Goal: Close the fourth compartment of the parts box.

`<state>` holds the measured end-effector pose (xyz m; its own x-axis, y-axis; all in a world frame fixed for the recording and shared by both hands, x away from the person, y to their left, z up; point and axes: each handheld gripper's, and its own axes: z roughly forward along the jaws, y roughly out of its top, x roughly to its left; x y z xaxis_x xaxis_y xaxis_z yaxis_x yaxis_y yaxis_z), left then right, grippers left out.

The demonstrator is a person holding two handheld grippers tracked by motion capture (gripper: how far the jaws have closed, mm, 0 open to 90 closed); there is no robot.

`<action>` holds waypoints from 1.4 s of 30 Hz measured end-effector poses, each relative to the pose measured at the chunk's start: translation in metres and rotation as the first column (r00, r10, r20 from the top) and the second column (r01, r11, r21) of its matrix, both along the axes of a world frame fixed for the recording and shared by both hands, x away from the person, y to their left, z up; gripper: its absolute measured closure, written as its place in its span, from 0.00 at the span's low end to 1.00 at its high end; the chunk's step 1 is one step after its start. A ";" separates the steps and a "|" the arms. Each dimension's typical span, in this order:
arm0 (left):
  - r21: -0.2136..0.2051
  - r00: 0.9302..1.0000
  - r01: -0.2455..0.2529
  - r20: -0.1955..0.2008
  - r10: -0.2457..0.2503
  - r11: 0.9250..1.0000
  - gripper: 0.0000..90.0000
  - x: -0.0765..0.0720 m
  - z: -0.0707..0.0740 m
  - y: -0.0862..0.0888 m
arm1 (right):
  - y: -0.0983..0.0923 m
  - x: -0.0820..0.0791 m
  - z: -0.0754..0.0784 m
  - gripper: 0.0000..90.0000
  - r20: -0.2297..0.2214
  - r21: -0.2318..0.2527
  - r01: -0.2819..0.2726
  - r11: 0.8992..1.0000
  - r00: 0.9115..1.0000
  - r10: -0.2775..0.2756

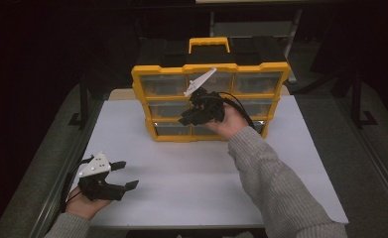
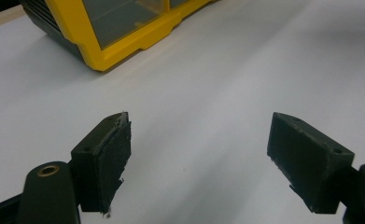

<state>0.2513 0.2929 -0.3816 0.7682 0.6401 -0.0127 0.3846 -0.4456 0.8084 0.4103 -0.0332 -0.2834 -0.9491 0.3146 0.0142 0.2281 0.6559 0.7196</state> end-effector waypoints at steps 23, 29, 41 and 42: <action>-0.011 1.000 -0.012 -0.004 0.012 1.000 0.23 0.005 0.005 -0.008 | -0.069 -0.020 -0.028 0.52 -0.062 0.069 0.110 0.992 0.992 -0.106; -0.019 1.000 -0.027 -0.009 0.027 0.999 0.23 0.004 0.004 -0.005 | -0.080 -0.022 -0.034 0.49 -0.059 0.068 0.123 0.990 0.991 -0.119; -0.015 1.000 -0.026 -0.005 0.026 1.000 0.23 0.006 0.003 -0.005 | -0.101 -0.029 -0.045 0.43 -0.085 0.078 0.172 0.982 0.983 -0.166; -0.020 1.000 -0.028 -0.006 0.028 0.999 0.23 0.006 0.003 -0.006 | -0.102 -0.029 -0.046 0.43 -0.080 0.079 0.173 0.982 0.983 -0.167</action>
<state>0.2573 0.2868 -0.3789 0.7498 0.6610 -0.0302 0.4017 -0.4185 0.8146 0.3812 -0.1354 -0.3293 -0.8775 0.4657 0.1147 0.3846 0.5403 0.7485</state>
